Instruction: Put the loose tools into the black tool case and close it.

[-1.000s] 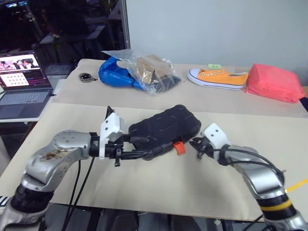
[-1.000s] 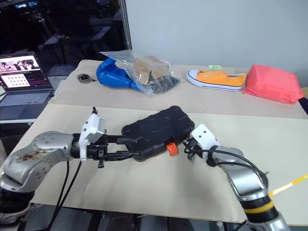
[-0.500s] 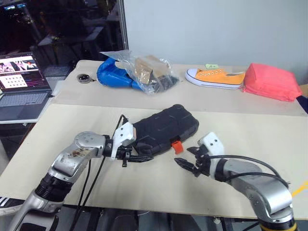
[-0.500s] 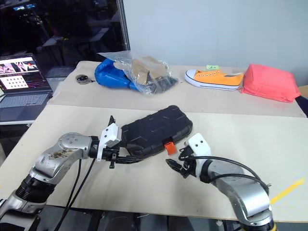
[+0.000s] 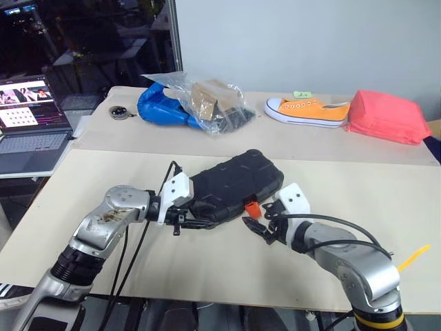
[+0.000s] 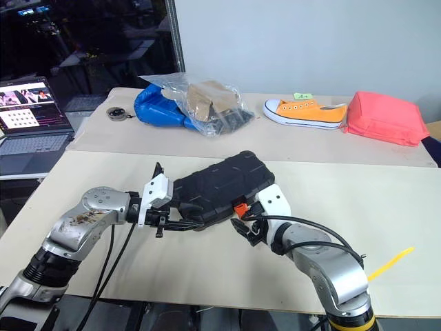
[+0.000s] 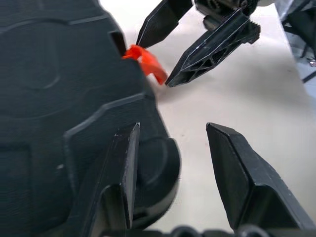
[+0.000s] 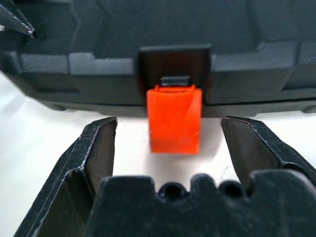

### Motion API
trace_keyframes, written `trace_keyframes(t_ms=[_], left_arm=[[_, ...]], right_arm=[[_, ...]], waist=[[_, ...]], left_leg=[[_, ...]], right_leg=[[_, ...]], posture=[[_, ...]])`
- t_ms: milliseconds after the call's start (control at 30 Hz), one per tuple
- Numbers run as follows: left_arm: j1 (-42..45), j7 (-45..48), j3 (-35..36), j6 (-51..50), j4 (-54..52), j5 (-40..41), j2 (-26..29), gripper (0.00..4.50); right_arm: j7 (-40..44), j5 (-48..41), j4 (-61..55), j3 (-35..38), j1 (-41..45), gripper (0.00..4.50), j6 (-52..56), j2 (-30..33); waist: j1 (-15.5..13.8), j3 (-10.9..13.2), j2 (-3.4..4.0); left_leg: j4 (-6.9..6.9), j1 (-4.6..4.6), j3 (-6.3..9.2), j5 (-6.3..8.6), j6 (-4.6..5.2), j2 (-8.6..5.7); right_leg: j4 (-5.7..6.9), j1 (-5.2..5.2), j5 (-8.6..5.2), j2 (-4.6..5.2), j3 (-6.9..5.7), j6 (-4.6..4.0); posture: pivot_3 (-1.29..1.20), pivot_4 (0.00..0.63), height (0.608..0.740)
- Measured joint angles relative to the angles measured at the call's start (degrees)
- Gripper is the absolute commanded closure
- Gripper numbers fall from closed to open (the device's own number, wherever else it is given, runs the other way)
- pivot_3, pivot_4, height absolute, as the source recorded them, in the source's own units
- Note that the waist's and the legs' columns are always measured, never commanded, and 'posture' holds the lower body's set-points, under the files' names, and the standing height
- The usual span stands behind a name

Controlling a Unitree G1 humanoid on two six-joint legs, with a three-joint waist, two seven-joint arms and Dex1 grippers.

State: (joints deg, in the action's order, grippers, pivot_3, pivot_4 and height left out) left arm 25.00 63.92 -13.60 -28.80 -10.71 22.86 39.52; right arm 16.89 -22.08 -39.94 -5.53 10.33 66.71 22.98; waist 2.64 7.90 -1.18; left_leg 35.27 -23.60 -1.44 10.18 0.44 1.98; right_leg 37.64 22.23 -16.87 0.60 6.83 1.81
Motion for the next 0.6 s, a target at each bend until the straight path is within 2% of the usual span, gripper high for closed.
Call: trace_keyframes(t_ms=[33, 233, 267, 600], left_arm=[[0.11, -0.47, 0.0, -0.53, -0.18, -0.04, -0.32, 2.19], [0.19, -1.57, -0.03, -2.29, -1.22, -0.39, -0.64, 2.19], [0.19, -1.66, -0.02, -2.45, -1.33, -0.4, -0.64, 2.19], [0.19, -2.62, -0.03, -3.68, -1.86, -0.78, -0.92, 2.19]], right_arm=[[-0.05, 0.01, 0.16, -0.29, 0.07, 1.26, -0.01, 0.0], [-0.08, 0.56, 1.24, -1.07, 0.32, 3.23, -0.3, 0.21], [-0.08, 0.6, 1.24, -1.17, 0.34, 3.33, -0.34, 0.22], [0.36, 1.9, 2.91, -2.72, 0.41, 3.33, -5.63, 0.14]], waist=[[-0.02, 0.0, 0.0], [0.01, 0.0, 0.0], [0.01, 0.0, 0.0], [0.56, 0.0, 0.0]], left_leg=[[0.0, -0.02, -0.01, 0.0, 0.0, 0.0], [0.0, -0.03, 0.02, 0.0, 0.0, 0.0], [0.0, -0.03, 0.02, 0.0, 0.0, 0.0], [0.0, 0.04, 0.02, 0.0, 0.0, 0.01]], right_leg=[[0.0, 0.01, 0.0, 0.0, -0.01, -0.01], [0.01, 0.02, 0.01, 0.0, 0.01, -0.01], [0.01, 0.02, 0.0, 0.0, 0.0, -0.01], [0.06, 0.02, 0.0, -0.03, 0.03, 0.0]], posture=[[0.0, 0.15, 0.74], [0.0, 0.15, 0.74], [0.0, 0.15, 0.74], [0.0, 0.15, 0.74]])
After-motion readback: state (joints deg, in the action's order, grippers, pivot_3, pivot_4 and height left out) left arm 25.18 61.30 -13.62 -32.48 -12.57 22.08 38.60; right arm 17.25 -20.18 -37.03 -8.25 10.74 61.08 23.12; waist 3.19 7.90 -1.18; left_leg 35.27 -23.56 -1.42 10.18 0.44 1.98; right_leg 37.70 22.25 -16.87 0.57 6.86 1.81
